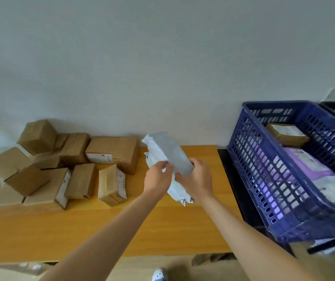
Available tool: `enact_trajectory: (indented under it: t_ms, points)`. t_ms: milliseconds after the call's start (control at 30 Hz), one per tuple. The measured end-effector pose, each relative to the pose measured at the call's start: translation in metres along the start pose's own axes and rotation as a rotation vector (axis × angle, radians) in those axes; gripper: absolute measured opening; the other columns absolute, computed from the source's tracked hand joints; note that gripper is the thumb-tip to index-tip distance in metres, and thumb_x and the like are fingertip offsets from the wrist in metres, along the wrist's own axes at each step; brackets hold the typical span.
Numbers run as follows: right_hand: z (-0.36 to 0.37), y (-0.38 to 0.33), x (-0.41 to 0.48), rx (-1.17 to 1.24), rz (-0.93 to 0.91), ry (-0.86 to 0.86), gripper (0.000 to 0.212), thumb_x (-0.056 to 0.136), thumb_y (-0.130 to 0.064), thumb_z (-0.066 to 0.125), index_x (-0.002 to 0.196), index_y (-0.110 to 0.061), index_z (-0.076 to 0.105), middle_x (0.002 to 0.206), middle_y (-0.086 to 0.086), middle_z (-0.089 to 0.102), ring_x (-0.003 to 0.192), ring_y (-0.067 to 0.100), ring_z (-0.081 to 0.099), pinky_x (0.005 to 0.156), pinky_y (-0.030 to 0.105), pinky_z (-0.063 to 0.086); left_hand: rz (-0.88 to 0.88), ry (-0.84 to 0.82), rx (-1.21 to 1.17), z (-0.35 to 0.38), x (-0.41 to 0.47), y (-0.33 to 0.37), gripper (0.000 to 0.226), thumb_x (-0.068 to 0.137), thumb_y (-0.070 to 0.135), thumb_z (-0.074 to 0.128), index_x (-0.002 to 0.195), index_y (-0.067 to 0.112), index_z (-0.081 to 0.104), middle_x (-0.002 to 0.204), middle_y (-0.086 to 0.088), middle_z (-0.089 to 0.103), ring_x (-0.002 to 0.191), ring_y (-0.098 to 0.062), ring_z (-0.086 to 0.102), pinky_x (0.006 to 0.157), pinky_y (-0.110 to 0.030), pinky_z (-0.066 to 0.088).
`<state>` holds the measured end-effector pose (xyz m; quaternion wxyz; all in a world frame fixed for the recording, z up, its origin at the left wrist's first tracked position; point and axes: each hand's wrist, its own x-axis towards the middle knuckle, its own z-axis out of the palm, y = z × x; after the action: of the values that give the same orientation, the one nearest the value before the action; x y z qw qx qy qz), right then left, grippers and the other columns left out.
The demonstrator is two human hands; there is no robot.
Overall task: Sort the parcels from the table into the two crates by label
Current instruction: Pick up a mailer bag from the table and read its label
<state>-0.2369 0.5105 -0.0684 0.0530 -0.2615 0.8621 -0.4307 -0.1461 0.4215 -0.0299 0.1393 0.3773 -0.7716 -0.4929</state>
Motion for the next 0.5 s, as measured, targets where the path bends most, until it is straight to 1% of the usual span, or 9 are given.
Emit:
enact_trajectory:
  t_ms: [33,100,167,200,267,333,400,433,500]
  points:
    - [-0.004,-0.003,-0.011,-0.043,-0.067,0.011,0.056,0.065,-0.033,0.077,0.115,-0.017,0.059,0.110,-0.002,0.053,0.100,0.018,0.055,0.076,0.033,0.050,-0.049,0.012,-0.059,-0.002,-0.010,0.004,0.037,0.099,0.032,0.048,0.128,0.011,0.057,0.122,-0.004,0.063,0.106,-0.020,0.060,0.080,-0.028,0.046]
    - [-0.012,-0.007,-0.034,-0.161,-0.280,0.073,0.060,0.062,-0.023,0.080,0.116,-0.012,0.057,0.111,0.000,0.052,0.101,0.020,0.053,0.070,0.029,0.049,-0.177,0.027,-0.259,-0.009,-0.026,0.010,0.034,0.095,0.033,0.057,0.110,0.004,0.064,0.108,-0.012,0.067,0.088,-0.022,0.062,0.080,-0.039,0.053]
    - [-0.017,-0.008,-0.055,-0.278,-0.500,0.168,0.067,0.053,-0.018,0.085,0.114,-0.007,0.058,0.109,0.003,0.052,0.100,0.022,0.052,0.066,0.030,0.055,-0.316,0.051,-0.453,-0.017,-0.041,0.014,0.036,0.086,0.035,0.070,0.103,0.004,0.064,0.101,-0.013,0.069,0.082,-0.023,0.066,0.074,-0.036,0.057]
    - [-0.020,-0.007,-0.064,-0.318,-0.582,0.215,0.070,0.051,-0.015,0.086,0.113,-0.006,0.057,0.109,0.005,0.053,0.100,0.021,0.051,0.070,0.031,0.056,-0.369,0.056,-0.501,-0.022,-0.048,0.014,0.042,0.080,0.038,0.076,0.103,0.005,0.062,0.100,-0.013,0.069,0.082,-0.024,0.068,0.070,-0.033,0.059]
    - [-0.027,-0.010,-0.081,-0.376,-0.726,0.273,0.071,0.049,-0.012,0.088,0.113,-0.004,0.056,0.108,0.008,0.055,0.100,0.020,0.050,0.081,0.031,0.055,-0.443,0.038,-0.574,-0.028,-0.061,0.014,0.057,0.069,0.042,0.084,0.105,0.005,0.060,0.100,-0.012,0.068,0.083,-0.026,0.070,0.067,-0.032,0.060]
    - [-0.033,-0.016,-0.096,-0.419,-0.822,0.278,0.071,0.052,-0.012,0.088,0.115,-0.005,0.054,0.110,0.008,0.053,0.100,0.020,0.052,0.086,0.029,0.053,-0.481,-0.004,-0.634,-0.033,-0.075,0.017,0.069,0.060,0.043,0.089,0.108,0.004,0.059,0.102,-0.013,0.068,0.085,-0.028,0.070,0.072,-0.036,0.060]
    - [-0.036,-0.020,-0.109,-0.462,-0.875,0.277,0.071,0.055,-0.014,0.087,0.118,-0.005,0.053,0.110,0.009,0.057,0.102,0.020,0.055,0.087,0.029,0.052,-0.489,-0.015,-0.636,-0.036,-0.088,0.020,0.070,0.057,0.043,0.090,0.106,0.005,0.057,0.100,-0.012,0.067,0.087,-0.029,0.069,0.075,-0.038,0.060]
    - [-0.037,-0.022,-0.115,-0.481,-0.889,0.282,0.070,0.057,-0.015,0.087,0.118,-0.004,0.055,0.109,0.009,0.060,0.102,0.021,0.057,0.088,0.029,0.052,-0.482,-0.003,-0.623,-0.037,-0.093,0.020,0.068,0.057,0.042,0.090,0.104,0.006,0.057,0.099,-0.012,0.067,0.087,-0.028,0.069,0.074,-0.037,0.060]
    - [-0.039,-0.028,-0.125,-0.527,-0.904,0.305,0.065,0.061,-0.018,0.086,0.119,-0.003,0.059,0.109,0.010,0.063,0.102,0.021,0.060,0.089,0.029,0.051,-0.458,0.033,-0.609,-0.039,-0.101,0.020,0.062,0.060,0.036,0.090,0.101,0.005,0.056,0.096,-0.012,0.067,0.086,-0.027,0.068,0.066,-0.033,0.059]
